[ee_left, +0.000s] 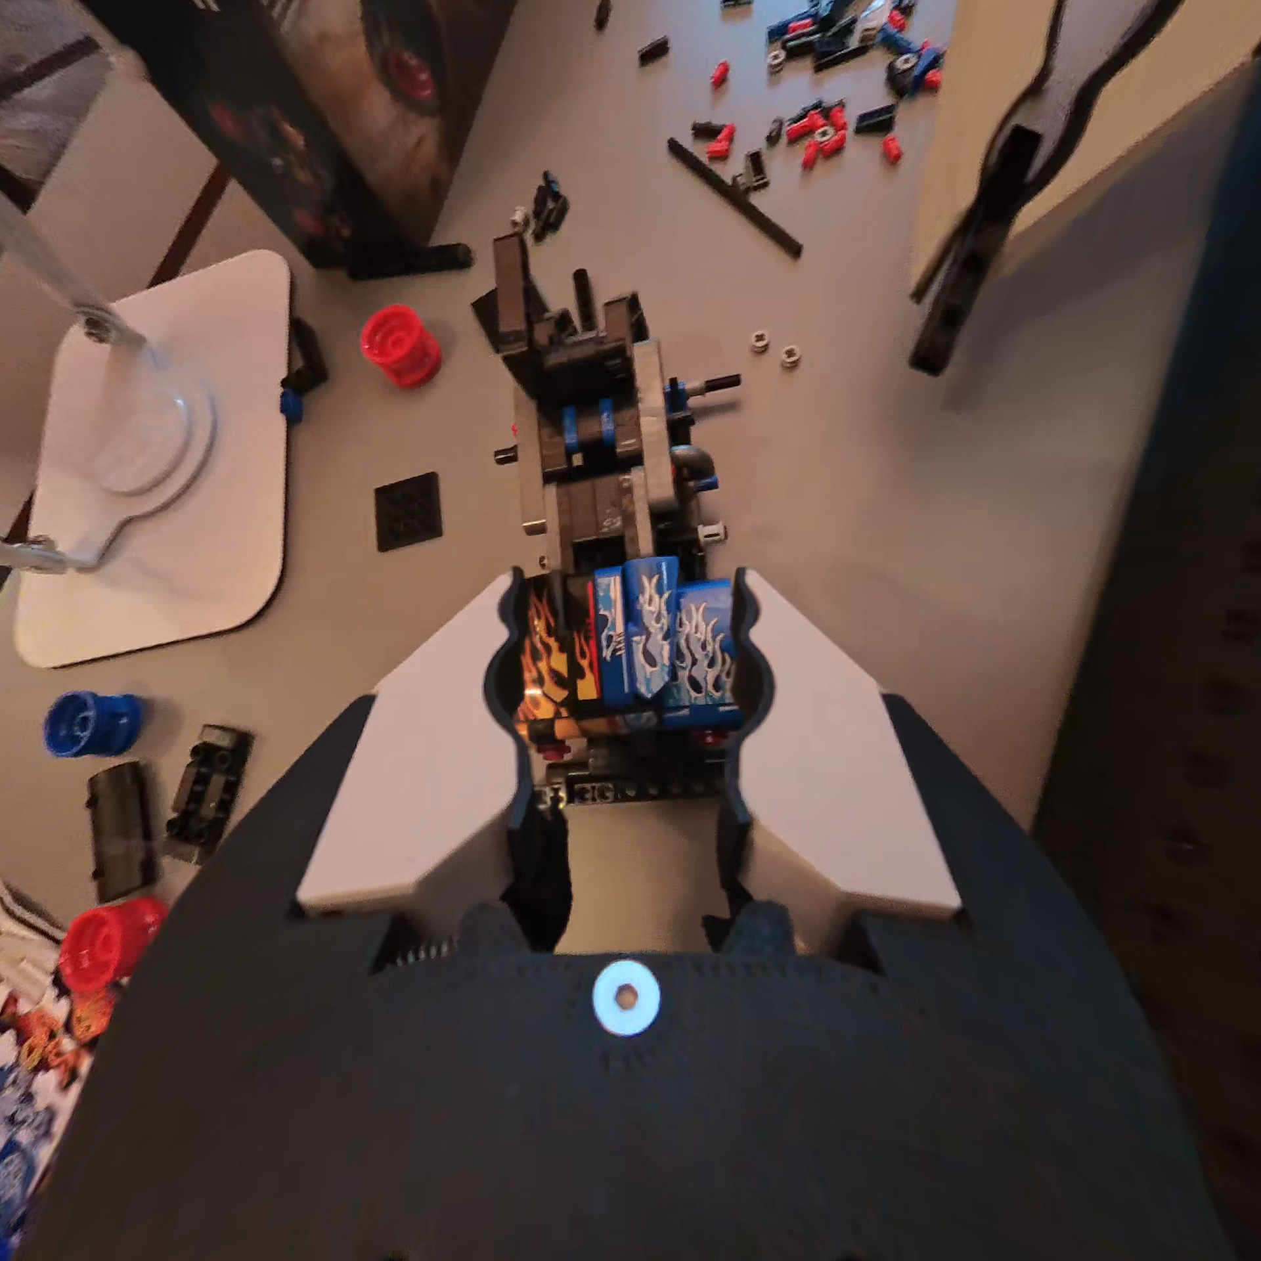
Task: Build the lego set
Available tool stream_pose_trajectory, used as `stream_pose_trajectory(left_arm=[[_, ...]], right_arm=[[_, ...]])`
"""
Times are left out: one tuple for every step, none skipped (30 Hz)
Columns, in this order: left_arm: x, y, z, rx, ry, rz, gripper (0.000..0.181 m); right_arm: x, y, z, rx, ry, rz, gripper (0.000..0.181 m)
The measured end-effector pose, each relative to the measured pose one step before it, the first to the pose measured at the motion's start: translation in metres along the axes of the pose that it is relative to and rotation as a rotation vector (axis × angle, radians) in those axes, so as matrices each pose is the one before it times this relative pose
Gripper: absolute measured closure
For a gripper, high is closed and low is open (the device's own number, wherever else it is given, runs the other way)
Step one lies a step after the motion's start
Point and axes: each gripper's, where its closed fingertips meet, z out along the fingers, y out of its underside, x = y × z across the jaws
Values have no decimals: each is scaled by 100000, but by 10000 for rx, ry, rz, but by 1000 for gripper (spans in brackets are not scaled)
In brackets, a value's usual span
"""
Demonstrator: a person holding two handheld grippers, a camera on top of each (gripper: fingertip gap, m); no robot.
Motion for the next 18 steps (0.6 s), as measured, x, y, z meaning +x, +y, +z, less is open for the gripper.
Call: stream_pose_trajectory(left_arm=[[-250,204,138,-164,-123,2,119],[-129,134,142,-93,-79,41,120],[-221,223,177,-135,-208,141,121],[-190,252,150,-151,-198,170,120],[-170,163,75,-81,-146,105,120],[-130,87,31,-15,-45,-4,121],[-165,83,33,11,-24,-84,120],[-299,143,49,-13,-97,-86,121],[-399,193,40,-46,-154,-70,121],[-414,200,32,-52,-141,-86,121],[-430,210,26,-44,-129,-102,121],[-425,225,54,-42,-122,-46,121],[-365,197,25,-8,-54,-12,121],[-312,172,37,27,14,-63,121],[-363,183,49,5,-9,-117,121],[-318,167,-3,-31,-22,-43,121],[-248,105,-63,-26,-63,119,120],[-304,-162,-191,113,-231,234,113]], right_arm=[[-97,175,246,-89,-63,11,177],[-56,186,231,-111,-20,-32,177],[-20,200,223,-124,22,-70,177],[-40,154,205,-111,4,-48,177],[-61,80,207,-59,-34,-1,177],[-65,36,191,-24,-43,2,177],[-46,75,184,-45,-15,-34,177],[-54,115,181,-71,-6,-41,177],[-46,142,184,-70,-17,-11,177],[-29,137,176,-50,-17,2,177],[-97,154,180,-46,-73,17,177],[-120,158,172,-36,-109,48,177],[-176,118,185,-12,-161,67,177],[-172,138,204,-24,-181,91,177],[-64,155,205,-37,-112,70,177],[10,145,188,-35,-77,74,177],[-37,-84,64,110,-142,151,177],[-150,-126,10,157,-285,271,177]])
